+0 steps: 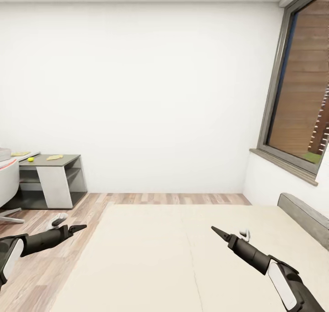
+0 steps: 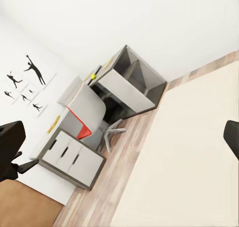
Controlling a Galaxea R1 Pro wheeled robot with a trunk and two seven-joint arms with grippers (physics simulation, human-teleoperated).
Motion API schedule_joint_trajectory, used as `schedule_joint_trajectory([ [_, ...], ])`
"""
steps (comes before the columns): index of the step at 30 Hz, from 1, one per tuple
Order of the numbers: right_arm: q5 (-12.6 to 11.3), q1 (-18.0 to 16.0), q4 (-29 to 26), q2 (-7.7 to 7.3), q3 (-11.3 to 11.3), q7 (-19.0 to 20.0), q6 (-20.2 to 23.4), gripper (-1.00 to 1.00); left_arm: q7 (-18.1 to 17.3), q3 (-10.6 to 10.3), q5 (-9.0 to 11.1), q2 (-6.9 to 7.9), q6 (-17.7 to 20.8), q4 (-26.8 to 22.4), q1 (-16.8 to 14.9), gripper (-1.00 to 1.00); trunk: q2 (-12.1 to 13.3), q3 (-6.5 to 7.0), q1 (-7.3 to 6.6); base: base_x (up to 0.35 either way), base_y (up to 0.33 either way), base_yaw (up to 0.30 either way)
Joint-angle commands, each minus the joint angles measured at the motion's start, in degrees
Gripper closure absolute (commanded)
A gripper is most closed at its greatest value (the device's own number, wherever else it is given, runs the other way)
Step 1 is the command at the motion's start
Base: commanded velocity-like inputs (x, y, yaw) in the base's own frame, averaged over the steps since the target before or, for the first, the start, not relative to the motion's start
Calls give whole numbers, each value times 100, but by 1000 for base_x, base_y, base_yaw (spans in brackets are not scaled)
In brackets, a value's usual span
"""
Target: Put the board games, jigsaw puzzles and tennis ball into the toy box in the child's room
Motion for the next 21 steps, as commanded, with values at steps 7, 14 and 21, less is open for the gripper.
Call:
schedule_joint_trajectory([
  [7,-40,-5,3,2,-4,2,45,-100,-14,8,4,-1,30,-2,-5,-100,-6,-9,1,0,-293,0],
  [14,-40,-6,3,-2,-4,4,45,-100,-14,8,4,-1,30,-2,-5,-100,-6,-9,1,0,-294,0],
  [21,-40,-6,3,-2,-4,9,45,-100,-14,8,4,-1,30,-5,-5,-100,-6,-9,1,0,-294,0],
])
